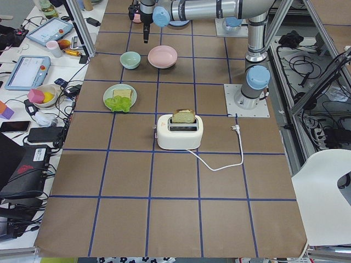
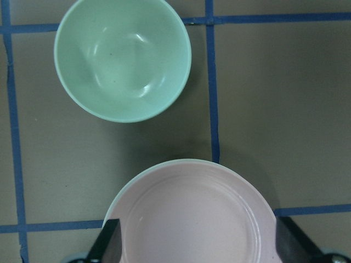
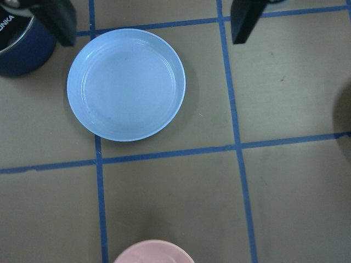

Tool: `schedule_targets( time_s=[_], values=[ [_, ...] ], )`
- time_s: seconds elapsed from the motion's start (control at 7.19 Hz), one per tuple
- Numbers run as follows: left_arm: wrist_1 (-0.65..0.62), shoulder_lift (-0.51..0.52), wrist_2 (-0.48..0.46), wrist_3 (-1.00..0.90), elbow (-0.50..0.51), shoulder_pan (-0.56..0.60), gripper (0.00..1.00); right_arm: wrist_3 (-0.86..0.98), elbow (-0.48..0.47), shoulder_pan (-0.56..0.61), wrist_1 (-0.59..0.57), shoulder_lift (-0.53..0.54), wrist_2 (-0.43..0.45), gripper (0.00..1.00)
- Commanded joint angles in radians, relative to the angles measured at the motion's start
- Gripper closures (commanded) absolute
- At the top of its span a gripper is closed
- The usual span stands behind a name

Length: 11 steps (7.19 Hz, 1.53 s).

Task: Stack three plates with pink and blue
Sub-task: 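Release the pink plate with the left gripper while the right reaches the blue plate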

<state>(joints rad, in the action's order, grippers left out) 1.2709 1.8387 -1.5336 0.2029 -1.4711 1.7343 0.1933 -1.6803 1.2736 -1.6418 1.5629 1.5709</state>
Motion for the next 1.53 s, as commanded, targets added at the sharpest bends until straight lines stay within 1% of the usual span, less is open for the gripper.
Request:
schedule_targets(
  time_s=[0.0, 0.14, 0.28, 0.42, 0.56, 0.7, 0.97, 1.11, 1.25, 1.39],
  values=[
    [0.263, -0.129, 0.0, -0.008, 0.049, -0.03, 0.0, 0.165, -0.195, -0.132, -0.199, -0.03, 0.006, 0.0],
    [0.31, -0.156, -0.01, -0.01, 0.052, -0.051, 0.0, 0.184, -0.29, -0.182, -0.281, -0.032, 0.008, 0.0],
    [0.309, -0.164, -0.01, -0.01, 0.037, -0.048, 0.0, 0.249, -0.362, -0.239, -0.379, -0.041, 0.006, 0.0],
    [0.308, -0.177, -0.013, -0.023, 0.002, -0.058, 0.0, 0.294, -0.404, -0.258, -0.459, -0.072, 0.008, 0.0],
    [0.297, -0.191, -0.013, -0.08, -0.021, -0.071, 0.0, 0.337, -0.412, -0.272, -0.492, -0.117, 0.008, 0.0],
    [0.298, -0.205, -0.016, -0.1, -0.021, -0.076, 0.0, 0.351, -0.412, -0.29, -0.498, -0.156, 0.008, 0.0],
    [0.301, -0.208, -0.007, -0.1, -0.026, -0.081, 0.0, 0.365, -0.414, -0.298, -0.497, -0.17, 0.008, 0.0],
    [0.297, -0.21, -0.007, -0.097, -0.037, -0.082, 0.0, 0.367, -0.412, -0.298, -0.498, -0.185, 0.009, 0.03],
    [0.295, -0.211, -0.008, -0.091, -0.035, -0.082, 0.0, 0.371, -0.412, -0.298, -0.498, -0.198, 0.009, 0.15],
    [0.297, -0.211, -0.008, -0.089, -0.037, -0.084, 0.0, 0.388, -0.412, -0.298, -0.498, -0.21, 0.009, 0.24]
  ],
)
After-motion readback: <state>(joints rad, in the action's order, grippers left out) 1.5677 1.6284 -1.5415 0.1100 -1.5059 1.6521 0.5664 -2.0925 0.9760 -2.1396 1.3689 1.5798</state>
